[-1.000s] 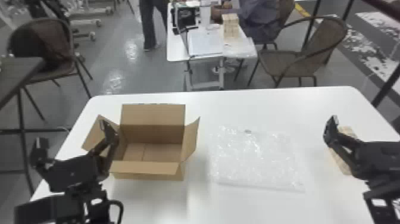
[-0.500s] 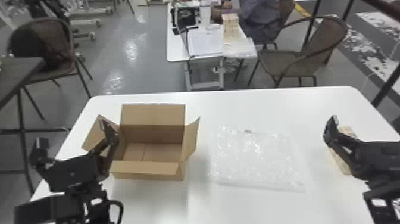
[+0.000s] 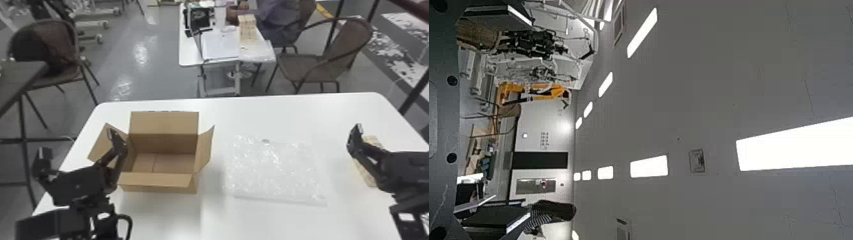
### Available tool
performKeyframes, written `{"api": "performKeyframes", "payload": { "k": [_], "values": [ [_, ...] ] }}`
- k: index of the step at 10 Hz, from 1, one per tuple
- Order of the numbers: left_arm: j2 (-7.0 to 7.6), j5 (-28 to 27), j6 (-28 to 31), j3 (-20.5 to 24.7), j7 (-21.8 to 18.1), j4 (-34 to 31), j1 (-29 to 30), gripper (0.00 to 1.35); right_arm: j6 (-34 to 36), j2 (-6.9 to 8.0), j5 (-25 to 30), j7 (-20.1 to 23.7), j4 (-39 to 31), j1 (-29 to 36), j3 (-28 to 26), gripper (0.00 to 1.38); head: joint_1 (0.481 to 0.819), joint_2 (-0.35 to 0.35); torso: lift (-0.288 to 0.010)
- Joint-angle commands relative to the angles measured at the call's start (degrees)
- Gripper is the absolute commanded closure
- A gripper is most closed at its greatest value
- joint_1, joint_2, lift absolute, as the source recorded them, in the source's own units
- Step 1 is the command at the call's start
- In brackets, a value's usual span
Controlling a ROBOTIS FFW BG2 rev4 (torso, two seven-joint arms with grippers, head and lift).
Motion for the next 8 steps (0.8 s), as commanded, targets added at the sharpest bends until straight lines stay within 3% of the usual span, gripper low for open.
{"api": "performKeyframes", "payload": {
  "k": [1,8],
  "values": [
    [0.0,0.0,0.0,0.0,0.0,0.0,0.0,0.0,0.0,0.0,0.0,0.0,0.0,0.0,0.0,0.0,0.678,0.086,-0.1],
    [0.0,0.0,0.0,0.0,0.0,0.0,0.0,0.0,0.0,0.0,0.0,0.0,0.0,0.0,0.0,0.0,0.678,0.086,-0.1]
  ]
}}
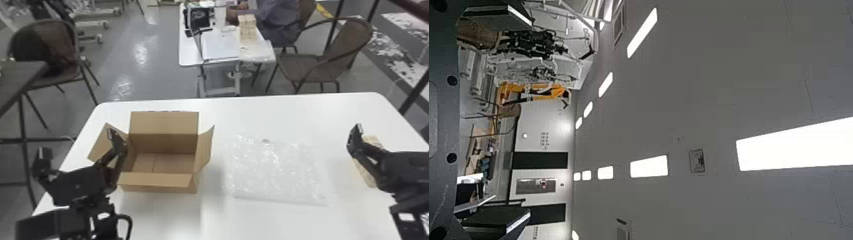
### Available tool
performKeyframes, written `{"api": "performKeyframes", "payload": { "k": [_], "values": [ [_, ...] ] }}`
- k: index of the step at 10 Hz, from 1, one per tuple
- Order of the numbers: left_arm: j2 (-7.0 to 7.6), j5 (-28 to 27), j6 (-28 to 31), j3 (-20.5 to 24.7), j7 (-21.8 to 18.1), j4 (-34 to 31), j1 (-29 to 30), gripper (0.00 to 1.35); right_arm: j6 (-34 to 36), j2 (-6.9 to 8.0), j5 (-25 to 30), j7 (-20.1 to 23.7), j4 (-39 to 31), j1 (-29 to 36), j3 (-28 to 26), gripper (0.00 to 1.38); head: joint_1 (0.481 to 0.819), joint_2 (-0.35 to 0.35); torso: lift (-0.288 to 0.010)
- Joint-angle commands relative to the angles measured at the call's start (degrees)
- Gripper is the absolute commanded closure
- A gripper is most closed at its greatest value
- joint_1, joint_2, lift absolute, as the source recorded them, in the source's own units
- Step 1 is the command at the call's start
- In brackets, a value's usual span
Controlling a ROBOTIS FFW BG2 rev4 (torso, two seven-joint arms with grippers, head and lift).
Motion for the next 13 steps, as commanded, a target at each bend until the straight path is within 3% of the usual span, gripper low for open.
{"api": "performKeyframes", "payload": {
  "k": [1,13],
  "values": [
    [0.0,0.0,0.0,0.0,0.0,0.0,0.0,0.0,0.0,0.0,0.0,0.0,0.0,0.0,0.0,0.0,0.678,0.086,-0.1],
    [0.0,0.0,0.0,0.0,0.0,0.0,0.0,0.0,0.0,0.0,0.0,0.0,0.0,0.0,0.0,0.0,0.678,0.086,-0.1]
  ]
}}
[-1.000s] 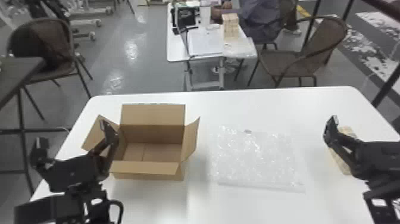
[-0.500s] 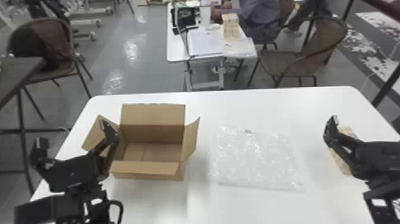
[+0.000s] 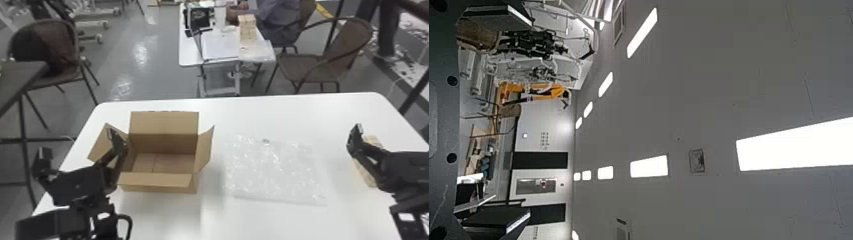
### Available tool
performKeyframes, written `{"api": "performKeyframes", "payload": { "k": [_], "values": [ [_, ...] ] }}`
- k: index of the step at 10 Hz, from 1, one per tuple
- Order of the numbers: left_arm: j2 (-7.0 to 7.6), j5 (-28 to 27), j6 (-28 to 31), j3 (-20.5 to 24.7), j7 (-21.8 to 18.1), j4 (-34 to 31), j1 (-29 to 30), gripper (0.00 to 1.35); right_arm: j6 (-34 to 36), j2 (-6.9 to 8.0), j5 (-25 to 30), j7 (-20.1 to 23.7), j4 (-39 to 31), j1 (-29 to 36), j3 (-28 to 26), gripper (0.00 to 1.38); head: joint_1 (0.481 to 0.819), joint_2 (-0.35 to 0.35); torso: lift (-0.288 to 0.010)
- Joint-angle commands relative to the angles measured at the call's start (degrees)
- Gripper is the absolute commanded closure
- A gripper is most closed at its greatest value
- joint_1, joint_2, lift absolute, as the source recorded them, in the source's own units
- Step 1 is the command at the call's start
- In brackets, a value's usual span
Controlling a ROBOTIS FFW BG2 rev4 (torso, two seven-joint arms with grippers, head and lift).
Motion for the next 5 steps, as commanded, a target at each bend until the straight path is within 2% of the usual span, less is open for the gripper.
{"api": "performKeyframes", "payload": {
  "k": [1,5],
  "values": [
    [0.0,0.0,0.0,0.0,0.0,0.0,0.0,0.0,0.0,0.0,0.0,0.0,0.0,0.0,0.0,0.0,0.678,0.086,-0.1],
    [0.0,0.0,0.0,0.0,0.0,0.0,0.0,0.0,0.0,0.0,0.0,0.0,0.0,0.0,0.0,0.0,0.678,0.086,-0.1]
  ]
}}
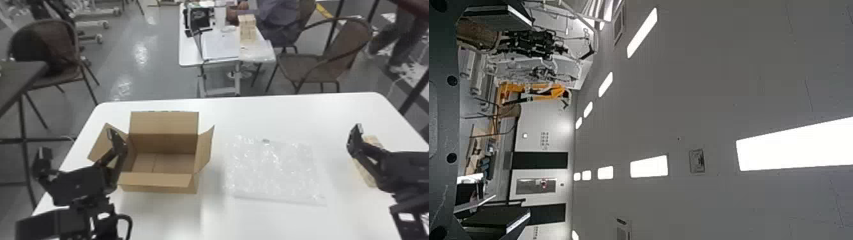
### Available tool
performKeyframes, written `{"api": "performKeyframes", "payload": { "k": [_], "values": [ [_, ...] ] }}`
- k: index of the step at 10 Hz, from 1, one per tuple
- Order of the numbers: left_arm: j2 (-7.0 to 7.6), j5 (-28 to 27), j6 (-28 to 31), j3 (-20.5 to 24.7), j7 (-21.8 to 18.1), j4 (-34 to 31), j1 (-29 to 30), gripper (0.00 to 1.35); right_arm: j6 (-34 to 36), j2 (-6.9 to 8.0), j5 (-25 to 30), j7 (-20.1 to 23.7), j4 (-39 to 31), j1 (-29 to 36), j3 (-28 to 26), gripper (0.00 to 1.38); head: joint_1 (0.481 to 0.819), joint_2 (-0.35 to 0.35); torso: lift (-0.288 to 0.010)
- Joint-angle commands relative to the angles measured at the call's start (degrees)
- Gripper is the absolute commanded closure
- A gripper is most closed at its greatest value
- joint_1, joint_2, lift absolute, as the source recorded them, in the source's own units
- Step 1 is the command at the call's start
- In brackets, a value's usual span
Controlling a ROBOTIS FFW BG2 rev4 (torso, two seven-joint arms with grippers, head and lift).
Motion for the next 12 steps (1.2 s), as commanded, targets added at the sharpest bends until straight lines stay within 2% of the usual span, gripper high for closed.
{"api": "performKeyframes", "payload": {
  "k": [1,12],
  "values": [
    [0.0,0.0,0.0,0.0,0.0,0.0,0.0,0.0,0.0,0.0,0.0,0.0,0.0,0.0,0.0,0.0,0.678,0.086,-0.1],
    [0.0,0.0,0.0,0.0,0.0,0.0,0.0,0.0,0.0,0.0,0.0,0.0,0.0,0.0,0.0,0.0,0.678,0.086,-0.1]
  ]
}}
